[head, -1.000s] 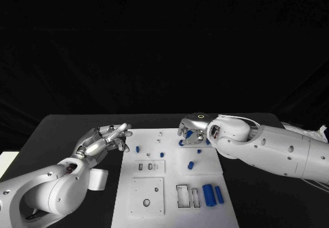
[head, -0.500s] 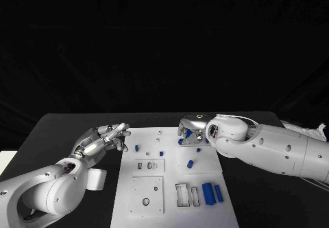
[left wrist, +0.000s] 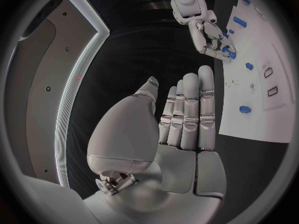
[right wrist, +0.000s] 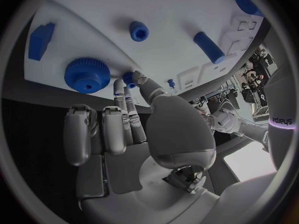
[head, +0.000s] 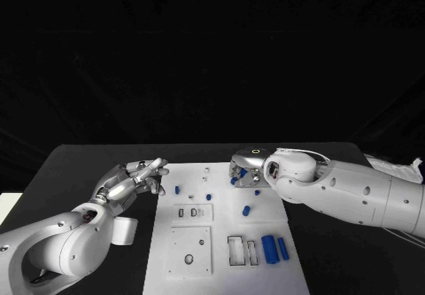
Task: Assemble the parts on the task board
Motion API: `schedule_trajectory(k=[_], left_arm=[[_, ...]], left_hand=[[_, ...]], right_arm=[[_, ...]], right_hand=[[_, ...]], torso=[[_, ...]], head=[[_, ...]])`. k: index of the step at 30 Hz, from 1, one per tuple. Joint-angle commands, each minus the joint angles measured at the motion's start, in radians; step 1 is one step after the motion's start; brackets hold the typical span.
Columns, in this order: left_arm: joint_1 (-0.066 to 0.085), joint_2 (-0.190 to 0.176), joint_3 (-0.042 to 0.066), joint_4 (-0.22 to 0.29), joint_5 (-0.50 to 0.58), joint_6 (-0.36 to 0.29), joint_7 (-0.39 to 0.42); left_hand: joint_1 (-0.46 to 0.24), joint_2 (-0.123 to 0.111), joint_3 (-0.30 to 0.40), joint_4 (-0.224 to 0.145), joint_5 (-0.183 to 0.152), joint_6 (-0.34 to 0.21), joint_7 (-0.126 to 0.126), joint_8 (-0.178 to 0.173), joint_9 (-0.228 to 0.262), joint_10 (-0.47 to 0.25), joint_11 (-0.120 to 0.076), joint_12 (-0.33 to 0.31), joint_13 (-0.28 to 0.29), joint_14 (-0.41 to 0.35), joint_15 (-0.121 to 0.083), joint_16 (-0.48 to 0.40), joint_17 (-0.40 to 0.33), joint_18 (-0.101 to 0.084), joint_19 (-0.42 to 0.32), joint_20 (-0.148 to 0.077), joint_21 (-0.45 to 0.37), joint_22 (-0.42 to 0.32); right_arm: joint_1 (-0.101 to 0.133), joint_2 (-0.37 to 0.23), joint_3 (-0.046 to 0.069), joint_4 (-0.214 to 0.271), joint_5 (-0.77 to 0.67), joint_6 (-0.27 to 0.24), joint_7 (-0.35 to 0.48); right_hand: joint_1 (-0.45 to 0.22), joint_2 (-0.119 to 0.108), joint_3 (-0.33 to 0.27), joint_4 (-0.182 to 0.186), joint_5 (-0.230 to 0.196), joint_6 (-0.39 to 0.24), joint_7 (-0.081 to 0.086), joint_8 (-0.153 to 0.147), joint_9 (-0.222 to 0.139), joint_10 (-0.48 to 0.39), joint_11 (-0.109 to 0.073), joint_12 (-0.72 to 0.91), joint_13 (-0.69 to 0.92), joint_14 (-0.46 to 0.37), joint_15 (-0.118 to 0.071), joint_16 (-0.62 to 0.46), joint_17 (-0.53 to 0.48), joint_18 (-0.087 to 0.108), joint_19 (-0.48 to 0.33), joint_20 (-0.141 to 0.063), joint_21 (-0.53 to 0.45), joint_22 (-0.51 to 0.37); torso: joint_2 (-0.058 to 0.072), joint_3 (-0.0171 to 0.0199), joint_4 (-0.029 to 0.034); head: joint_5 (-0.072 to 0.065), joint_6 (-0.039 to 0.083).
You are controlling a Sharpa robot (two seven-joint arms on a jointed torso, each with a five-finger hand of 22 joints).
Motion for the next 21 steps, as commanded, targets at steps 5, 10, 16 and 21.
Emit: schedule_trajectory(k=[5,10,16,21], left_arm=[[0.002,0.001,0.001,0.001,0.002,0.020,0.000],[0.002,0.001,0.001,0.000,0.002,0.020,-0.001],[0.002,0.002,0.001,-0.001,0.002,0.020,-0.004],[0.002,0.002,0.001,-0.003,0.002,0.019,-0.007]], left_hand=[[-0.005,0.008,-0.005,-0.003,-0.002,-0.004,0.000,-0.004,-0.001,-0.007,0.001,-0.005,0.000,-0.008,0.001,-0.005,0.001,0.009,-0.008,-0.001,0.005,0.001],[-0.004,0.009,-0.005,-0.003,-0.001,-0.004,0.001,-0.004,-0.001,-0.007,0.001,-0.005,0.000,-0.009,0.002,-0.005,0.001,0.009,-0.009,-0.001,0.006,0.002],[-0.003,0.011,-0.004,-0.004,-0.001,-0.004,0.001,-0.005,-0.001,-0.008,0.002,-0.006,0.000,-0.009,0.002,-0.005,0.002,0.010,-0.011,0.000,0.007,0.003],[-0.001,0.014,-0.002,-0.004,-0.001,-0.005,0.001,-0.006,-0.001,-0.009,0.002,-0.006,-0.001,-0.009,0.002,-0.004,0.002,0.010,-0.012,0.000,0.008,0.004]], right_arm=[[-0.004,0.008,0.000,-0.012,0.008,0.038,0.021],[-0.005,0.009,0.000,-0.015,0.012,0.043,0.028],[-0.005,0.010,0.000,-0.014,0.014,-0.007,0.051],[-0.005,0.007,0.003,-0.004,0.018,-0.088,0.064]], right_hand=[[0.012,0.012,0.024,0.011,0.009,0.015,0.004,0.000,0.003,-0.002,-0.003,-0.004,-0.002,0.058,0.005,0.004,-0.003,-0.003,-0.006,0.005,0.000,-0.007],[0.025,0.027,0.051,0.017,-0.007,0.028,0.000,0.003,0.007,0.007,-0.006,-0.003,-0.003,0.057,0.003,0.006,-0.003,-0.002,-0.007,0.004,0.001,-0.006],[0.039,0.055,0.094,0.034,-0.049,0.054,-0.007,0.010,0.015,0.032,-0.014,0.000,-0.004,0.058,-0.003,0.010,0.000,-0.002,-0.008,-0.001,0.002,-0.005],[0.043,0.056,0.108,0.040,-0.053,0.070,-0.012,0.015,0.022,0.051,-0.019,0.003,-0.002,0.059,-0.007,0.013,0.003,-0.002,-0.008,-0.004,0.003,-0.005]], torso=[[0.003,-0.0003,0.0022],[0.002,-0.0009,0.0019],[0.004,-0.0013,0.0029],[0.004,-0.0017,0.0051]], head=[[-0.002,-0.005],[-0.003,-0.008],[-0.007,-0.007],[-0.003,-0.004]])
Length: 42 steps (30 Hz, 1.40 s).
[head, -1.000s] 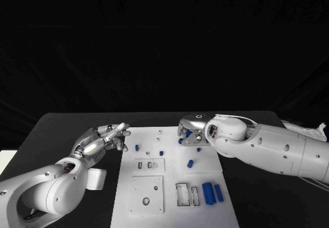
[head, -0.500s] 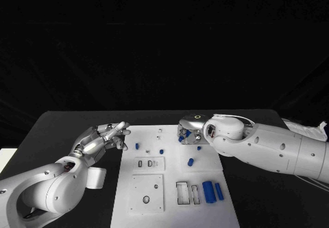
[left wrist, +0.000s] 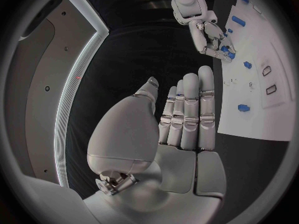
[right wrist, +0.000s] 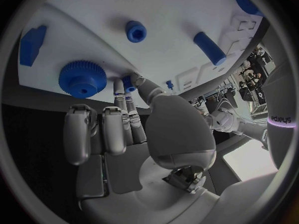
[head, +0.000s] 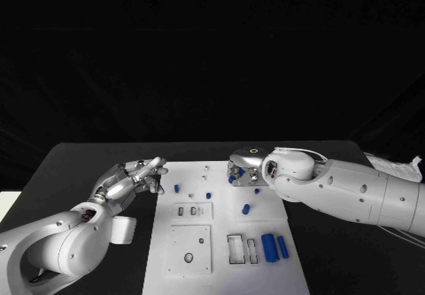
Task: Assemble the parts on the task board
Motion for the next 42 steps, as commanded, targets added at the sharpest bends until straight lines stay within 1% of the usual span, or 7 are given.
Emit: schedule_trajectory(k=[1,11,14,20,25,32,42], left_arm=[[0.001,0.002,0.001,-0.001,0.002,0.019,-0.001],[0.001,0.004,0.001,-0.004,0.002,0.014,-0.003],[0.001,0.006,0.001,-0.005,0.002,0.014,-0.004],[0.001,0.007,0.001,-0.006,0.002,0.013,-0.006],[0.001,0.010,0.001,-0.007,0.002,0.015,-0.007],[0.001,0.013,0.001,-0.009,0.002,0.017,-0.008],[0.001,0.016,0.001,-0.014,0.005,0.018,-0.010]], left_hand=[[0.003,0.011,-0.002,-0.005,-0.001,-0.005,0.001,-0.006,-0.001,-0.009,0.002,-0.006,0.000,-0.006,-0.001,-0.004,0.001,0.010,-0.005,0.000,0.004,0.002],[0.010,0.013,0.001,-0.009,-0.001,-0.008,0.002,-0.008,-0.002,-0.011,0.003,-0.008,-0.001,-0.007,-0.001,-0.004,0.002,0.010,-0.009,0.001,0.008,0.005],[0.011,0.014,0.001,-0.010,-0.001,-0.008,0.003,-0.009,-0.002,-0.012,0.003,-0.008,-0.001,-0.007,0.000,-0.004,0.002,0.010,-0.009,0.001,0.009,0.005],[0.012,0.014,0.002,-0.011,-0.001,-0.009,0.003,-0.010,-0.002,-0.013,0.003,-0.009,-0.001,-0.008,0.000,-0.004,0.003,0.010,-0.010,0.002,0.010,0.006],[0.014,0.014,0.002,-0.013,-0.001,-0.010,0.003,-0.010,-0.002,-0.014,0.004,-0.009,-0.001,-0.008,0.000,-0.004,0.003,0.010,-0.011,0.002,0.011,0.007],[0.015,0.014,0.003,-0.014,-0.001,-0.012,0.004,-0.012,-0.002,-0.015,0.004,-0.010,-0.001,-0.009,0.001,-0.004,0.003,0.010,-0.013,0.002,0.012,0.008],[0.015,0.015,0.003,-0.015,-0.001,-0.013,0.005,-0.013,-0.003,-0.017,0.005,-0.011,-0.002,-0.012,0.002,-0.006,0.003,0.010,-0.016,0.003,0.012,0.008]], right_arm=[[0.000,-0.001,0.004,0.009,0.004,-0.087,0.027],[0.013,0.018,0.014,-0.002,0.018,-0.131,0.002],[0.018,0.034,0.015,-0.015,0.010,-0.149,-0.009],[0.028,0.074,0.015,-0.050,-0.014,-0.160,-0.023],[0.032,0.119,0.015,-0.092,-0.033,-0.164,-0.028],[0.032,0.173,0.015,-0.146,-0.045,-0.153,-0.017],[0.027,0.205,0.013,-0.178,-0.069,-0.132,-0.012]], right_hand=[[0.003,0.014,0.007,0.001,-0.004,0.019,-0.013,0.006,0.014,0.010,-0.001,0.003,0.002,0.059,-0.008,0.004,0.001,-0.002,0.000,-0.005,0.004,0.001],[-0.001,0.011,0.012,0.009,-0.007,0.024,-0.015,0.007,0.017,0.016,-0.003,0.001,0.002,0.059,-0.009,0.004,0.001,-0.002,0.000,-0.007,0.004,0.002],[-0.001,0.011,0.013,0.010,-0.007,0.024,-0.016,0.007,0.017,0.016,-0.003,0.000,0.001,0.059,-0.010,0.005,0.002,-0.002,0.000,-0.007,0.004,0.002],[0.000,0.010,0.015,0.011,-0.005,0.024,-0.016,0.006,0.017,0.015,-0.004,-0.001,0.001,0.059,-0.010,0.005,0.002,-0.002,-0.001,-0.007,0.004,0.002],[-0.001,0.009,0.015,0.012,-0.004,0.023,-0.016,0.006,0.018,0.015,-0.003,-0.002,0.001,0.059,-0.010,0.005,0.002,-0.003,0.000,-0.007,0.005,0.003],[-0.001,0.006,0.016,0.012,-0.004,0.023,-0.016,0.005,0.018,0.014,-0.003,-0.003,0.000,0.059,-0.010,0.006,0.003,-0.003,0.000,-0.008,0.005,0.004],[-0.003,0.002,0.017,0.015,-0.007,0.021,-0.015,0.003,0.018,0.012,-0.002,-0.004,-0.001,0.059,-0.010,0.006,0.003,-0.003,0.000,-0.008,0.005,0.004]], torso=[[0.000,-0.0011,0.0022],[0.003,-0.0033,0.0043],[0.002,-0.0035,0.0079],[0.003,-0.0066,0.0111],[0.006,-0.0054,0.0106],[0.008,-0.0076,0.0170],[0.011,-0.0093,0.0167]], head=[[0.001,0.003],[0.005,0.012],[0.007,0.013],[0.009,0.017],[0.014,0.023],[0.014,0.018],[0.012,0.013]])
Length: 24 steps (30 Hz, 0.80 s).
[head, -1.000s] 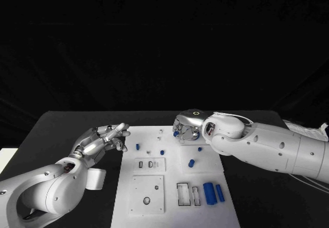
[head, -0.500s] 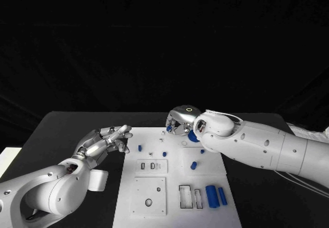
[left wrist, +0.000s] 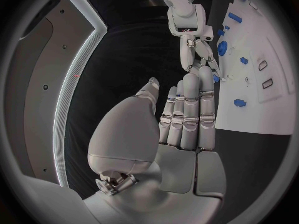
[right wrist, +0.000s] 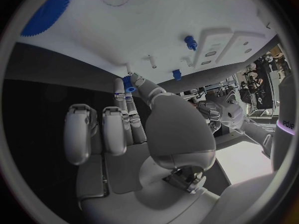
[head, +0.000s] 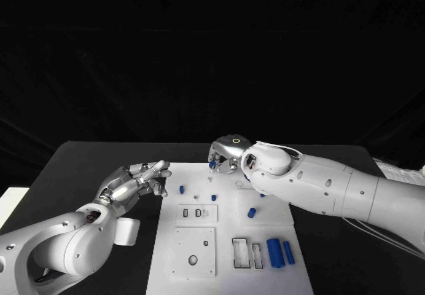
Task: Assemble the parts on the task board
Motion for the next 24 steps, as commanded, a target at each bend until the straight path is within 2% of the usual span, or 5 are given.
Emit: schedule_trajectory(k=[1,9,24], left_arm=[[0.001,0.006,0.001,-0.001,0.004,0.019,0.001],[0.001,0.007,0.001,-0.005,0.005,0.020,-0.001],[0.001,0.005,0.001,-0.010,0.005,0.019,-0.002]], left_hand=[[0.006,0.006,0.000,-0.006,-0.001,-0.007,0.000,-0.005,-0.001,-0.006,0.002,-0.003,-0.002,-0.007,0.000,-0.006,0.001,0.010,-0.005,0.000,0.005,0.001],[0.006,0.005,0.000,-0.006,-0.001,-0.008,0.000,-0.005,-0.001,-0.007,0.002,-0.004,-0.002,-0.008,0.001,-0.007,0.001,0.010,-0.006,0.000,0.005,0.001],[0.006,0.005,0.000,-0.007,-0.001,-0.009,0.001,-0.006,-0.001,-0.008,0.003,-0.004,-0.002,-0.010,0.001,-0.008,0.001,0.010,-0.008,0.000,0.005,0.001]], right_arm=[[-0.004,0.009,-0.002,-0.009,-0.036,0.022,0.002],[-0.008,0.009,-0.003,-0.012,-0.055,0.037,-0.007],[-0.009,0.002,-0.003,-0.002,-0.070,0.054,-0.009]], right_hand=[[-0.002,-0.002,0.005,0.004,-0.001,0.019,-0.010,0.003,0.018,0.002,0.000,-0.004,0.000,0.055,-0.006,0.006,0.000,-0.003,-0.001,-0.008,0.005,0.000],[-0.002,-0.002,0.006,0.005,-0.002,0.019,-0.010,0.002,0.019,0.002,0.000,-0.004,0.000,0.055,-0.006,0.007,0.000,-0.003,0.000,-0.008,0.006,0.001],[-0.004,-0.011,0.007,0.008,-0.003,0.023,-0.011,0.003,0.021,0.007,-0.001,-0.002,0.000,0.054,-0.006,0.006,-0.002,-0.003,-0.001,-0.008,0.006,0.000]], torso=[[0.001,-0.0004,-0.0006],[0.000,0.0001,-0.0002],[0.003,-0.0010,0.0001]], head=[[0.000,-0.003],[0.002,-0.006],[0.009,-0.007]])
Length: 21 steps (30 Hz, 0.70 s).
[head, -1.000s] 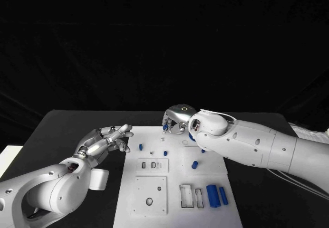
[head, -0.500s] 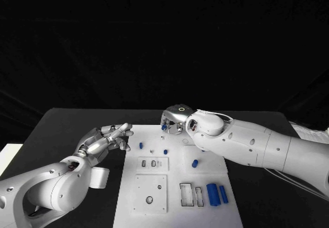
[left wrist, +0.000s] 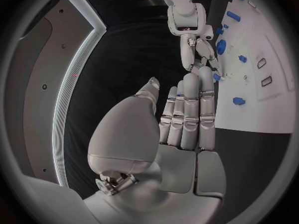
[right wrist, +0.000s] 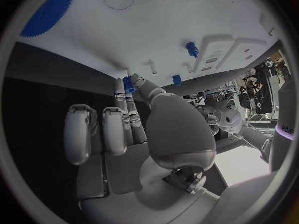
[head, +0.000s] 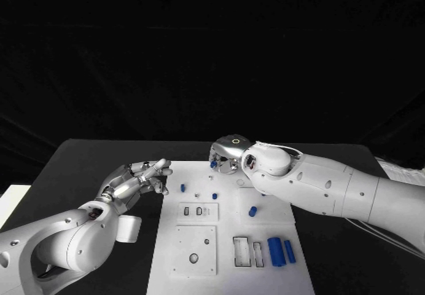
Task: Assemble the parts on the task board
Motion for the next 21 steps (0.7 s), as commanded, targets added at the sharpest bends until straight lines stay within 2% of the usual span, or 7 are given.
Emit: schedule_trajectory(k=[1,21], left_arm=[[0.001,0.001,0.001,0.000,0.003,0.019,0.003],[0.001,0.001,0.001,-0.005,0.003,0.021,0.000]], left_hand=[[0.006,0.005,0.000,-0.007,-0.001,-0.008,-0.001,-0.006,-0.001,-0.004,-0.001,-0.002,-0.001,-0.004,-0.001,-0.003,0.001,0.010,-0.008,0.000,0.005,0.002],[0.006,0.005,0.000,-0.007,-0.001,-0.008,-0.001,-0.006,-0.001,-0.004,-0.001,-0.002,-0.001,-0.004,-0.001,-0.003,0.001,0.010,-0.008,0.000,0.005,0.002]], right_arm=[[-0.005,-0.002,-0.003,0.000,-0.023,0.039,-0.007],[-0.007,-0.006,-0.003,0.010,-0.024,0.032,0.002]], right_hand=[[-0.004,-0.010,0.003,0.004,-0.003,0.021,-0.013,0.007,0.021,0.005,-0.003,-0.003,-0.001,0.055,-0.006,0.006,-0.002,-0.003,-0.001,-0.008,0.006,0.000],[-0.009,-0.017,0.003,0.011,-0.006,0.024,-0.015,0.008,0.023,0.009,-0.004,-0.002,0.000,0.054,-0.007,0.006,-0.003,-0.003,-0.002,-0.008,0.005,0.000]], torso=[[0.000,-0.0008,0.0005],[0.002,-0.0016,0.0011]], head=[[0.001,-0.001],[-0.002,-0.001]])
